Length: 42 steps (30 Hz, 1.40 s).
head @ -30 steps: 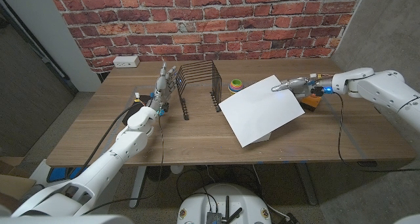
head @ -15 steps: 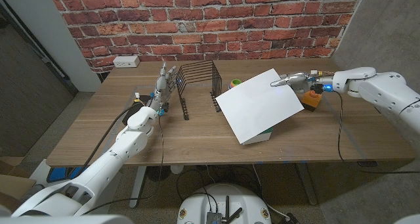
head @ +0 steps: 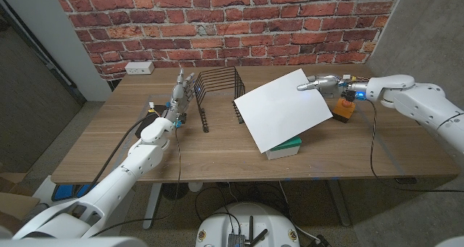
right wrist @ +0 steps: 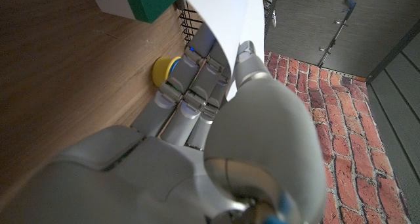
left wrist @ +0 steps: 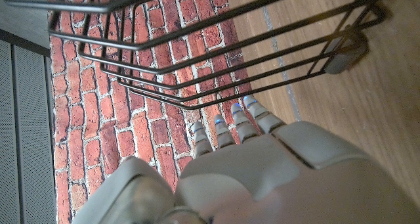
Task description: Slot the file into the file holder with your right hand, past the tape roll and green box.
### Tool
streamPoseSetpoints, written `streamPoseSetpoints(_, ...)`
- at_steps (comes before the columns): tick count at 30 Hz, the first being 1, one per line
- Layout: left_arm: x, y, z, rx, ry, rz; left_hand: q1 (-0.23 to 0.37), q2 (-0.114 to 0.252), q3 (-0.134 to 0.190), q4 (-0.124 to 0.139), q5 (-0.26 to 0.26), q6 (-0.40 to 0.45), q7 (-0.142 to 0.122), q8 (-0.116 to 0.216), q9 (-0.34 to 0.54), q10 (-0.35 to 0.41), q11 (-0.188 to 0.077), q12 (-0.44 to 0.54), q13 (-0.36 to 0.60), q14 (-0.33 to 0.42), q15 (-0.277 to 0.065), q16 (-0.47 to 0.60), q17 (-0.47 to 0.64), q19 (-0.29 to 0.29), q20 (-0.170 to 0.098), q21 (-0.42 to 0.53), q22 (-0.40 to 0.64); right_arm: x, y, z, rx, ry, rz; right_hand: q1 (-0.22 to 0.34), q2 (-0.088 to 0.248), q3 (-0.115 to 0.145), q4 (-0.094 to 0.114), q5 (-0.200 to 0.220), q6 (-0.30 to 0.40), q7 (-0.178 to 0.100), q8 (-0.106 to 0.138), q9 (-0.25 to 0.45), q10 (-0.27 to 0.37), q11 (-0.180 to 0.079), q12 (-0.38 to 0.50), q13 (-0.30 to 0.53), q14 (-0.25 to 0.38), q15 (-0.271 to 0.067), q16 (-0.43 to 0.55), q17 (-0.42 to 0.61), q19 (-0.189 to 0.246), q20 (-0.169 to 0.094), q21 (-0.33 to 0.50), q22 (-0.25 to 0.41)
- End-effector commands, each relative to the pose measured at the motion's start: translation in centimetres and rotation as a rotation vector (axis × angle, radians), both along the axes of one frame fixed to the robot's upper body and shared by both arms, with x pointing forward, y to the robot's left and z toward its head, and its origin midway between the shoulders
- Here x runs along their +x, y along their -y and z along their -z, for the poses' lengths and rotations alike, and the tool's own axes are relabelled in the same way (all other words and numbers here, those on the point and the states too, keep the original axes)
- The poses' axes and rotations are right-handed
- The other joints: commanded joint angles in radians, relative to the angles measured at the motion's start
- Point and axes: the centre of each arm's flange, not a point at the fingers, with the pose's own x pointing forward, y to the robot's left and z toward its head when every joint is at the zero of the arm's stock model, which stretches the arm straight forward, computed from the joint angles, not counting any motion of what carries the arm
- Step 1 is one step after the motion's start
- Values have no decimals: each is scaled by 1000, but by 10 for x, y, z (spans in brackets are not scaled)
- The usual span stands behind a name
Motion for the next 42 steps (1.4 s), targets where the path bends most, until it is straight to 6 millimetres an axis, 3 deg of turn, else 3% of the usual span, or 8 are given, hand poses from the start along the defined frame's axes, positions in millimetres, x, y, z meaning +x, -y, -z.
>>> streamPoseSetpoints(1,0,0,0,0,0,0,-1,7,2,4,10,2,-5,2,4,-1,-7,2,5,7,-4,6,2,8,-2,2,4,1,-4,-4,36,105,-55,10,0,8,-1,-3,5,-7,7,-1,69,-66,7,30,8,-2,-7,4,-6,1,6,5)
streamPoseSetpoints(19,0,0,0,0,0,0,-1,7,2,4,10,3,-5,2,4,-1,-7,2,5,8,-4,6,2,8,-2,1,4,6,-10,-11,112,249,-123,13,-2,10,0,-6,5,-15,6,-4,69,-66,4,34,5,-2,-14,11,-13,1,16,5)
streamPoseSetpoints(42,0,0,0,0,1,0,-1,7,3,4,10,3,-5,2,4,0,-6,3,5,8,-3,6,2,8,-3,2,4,13,-27,-12,176,368,-150,2,-4,10,7,-6,-2,-39,0,-10,60,-68,-3,41,-28,-1,-45,15,-51,0,22,4)
